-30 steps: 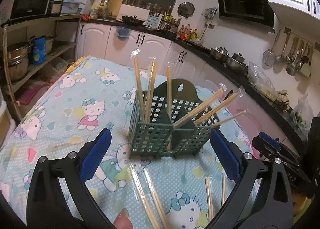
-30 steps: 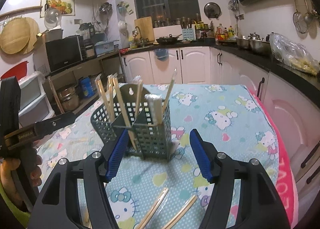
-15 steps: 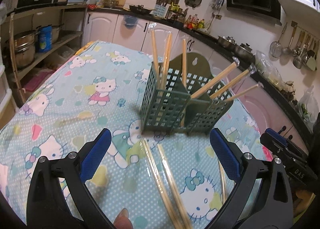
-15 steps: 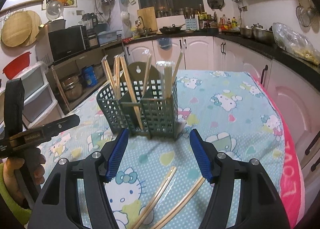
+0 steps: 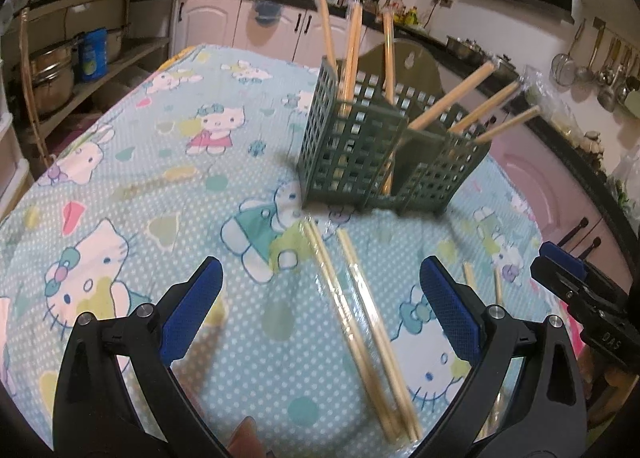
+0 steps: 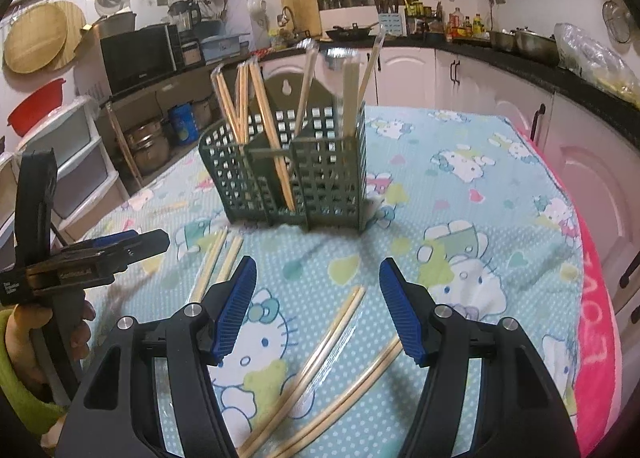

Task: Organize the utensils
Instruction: 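Move both open tools back toward the remaining wrapped chopsticks on the cloth, then close the right tool on a wrapped chopstick pair while the left tool grasps another pair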

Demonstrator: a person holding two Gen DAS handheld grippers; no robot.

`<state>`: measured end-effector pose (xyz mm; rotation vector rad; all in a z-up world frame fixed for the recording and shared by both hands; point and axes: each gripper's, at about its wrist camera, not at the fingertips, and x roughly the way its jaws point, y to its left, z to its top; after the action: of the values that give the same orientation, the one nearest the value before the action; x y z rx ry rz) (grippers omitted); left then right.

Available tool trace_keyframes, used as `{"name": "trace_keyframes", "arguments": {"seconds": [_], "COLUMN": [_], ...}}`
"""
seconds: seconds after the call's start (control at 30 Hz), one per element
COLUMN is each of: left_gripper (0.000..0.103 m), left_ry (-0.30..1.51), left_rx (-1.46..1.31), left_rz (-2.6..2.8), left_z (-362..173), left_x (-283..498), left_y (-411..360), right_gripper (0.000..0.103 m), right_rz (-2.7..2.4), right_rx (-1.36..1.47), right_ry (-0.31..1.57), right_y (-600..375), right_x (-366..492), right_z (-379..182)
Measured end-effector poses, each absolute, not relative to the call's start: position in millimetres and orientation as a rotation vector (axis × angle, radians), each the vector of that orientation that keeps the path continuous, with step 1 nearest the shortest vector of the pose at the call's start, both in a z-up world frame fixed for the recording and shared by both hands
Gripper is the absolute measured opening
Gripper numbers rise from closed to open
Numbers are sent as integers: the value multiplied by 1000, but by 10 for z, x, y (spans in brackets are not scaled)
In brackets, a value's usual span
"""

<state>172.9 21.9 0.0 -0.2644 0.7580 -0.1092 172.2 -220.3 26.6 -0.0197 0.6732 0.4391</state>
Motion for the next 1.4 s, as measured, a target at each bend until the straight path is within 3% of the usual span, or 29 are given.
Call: {"name": "trace_keyframes", "arguments": {"seconds": [0.33,0.5,0.63,0.73,0.8,0.97,1.3,1.4], "left_gripper": [86,70,65,56,44,33,27,26], "left_ry": [850,909,930,937,942,955,981,984], "left_rx": [-288,-321,-324,-323,-313,-325,-306,-307], "left_rz": [-160,-198,-204,-201,-200,-197,-170,-164], "left_z": [-257,-366,-388,-385,-390,-418,-433,-434], "left_x": [1718,1760,1840,1906,1956,2129,2501,2581], "left_y": [168,147,145,161,162,219,232,233], "right_gripper": [62,62,62,62,62,62,61,55], "right_rz": [449,447,440,440,439,432,415,397], "right_rx": [-32,-26,-24,-26,-24,-24,-38,-45], "right_ry": [740,799,850,876,892,921,960,969], "right_y": [-2178,-2182,-2169,-2142,-2125,-2106,-2042,-2014], "right_x": [1714,1771,1842,1899,1936,2023,2236,2290], "right_z": [36,-109,-208,-251,-277,-328,-380,-392]}}
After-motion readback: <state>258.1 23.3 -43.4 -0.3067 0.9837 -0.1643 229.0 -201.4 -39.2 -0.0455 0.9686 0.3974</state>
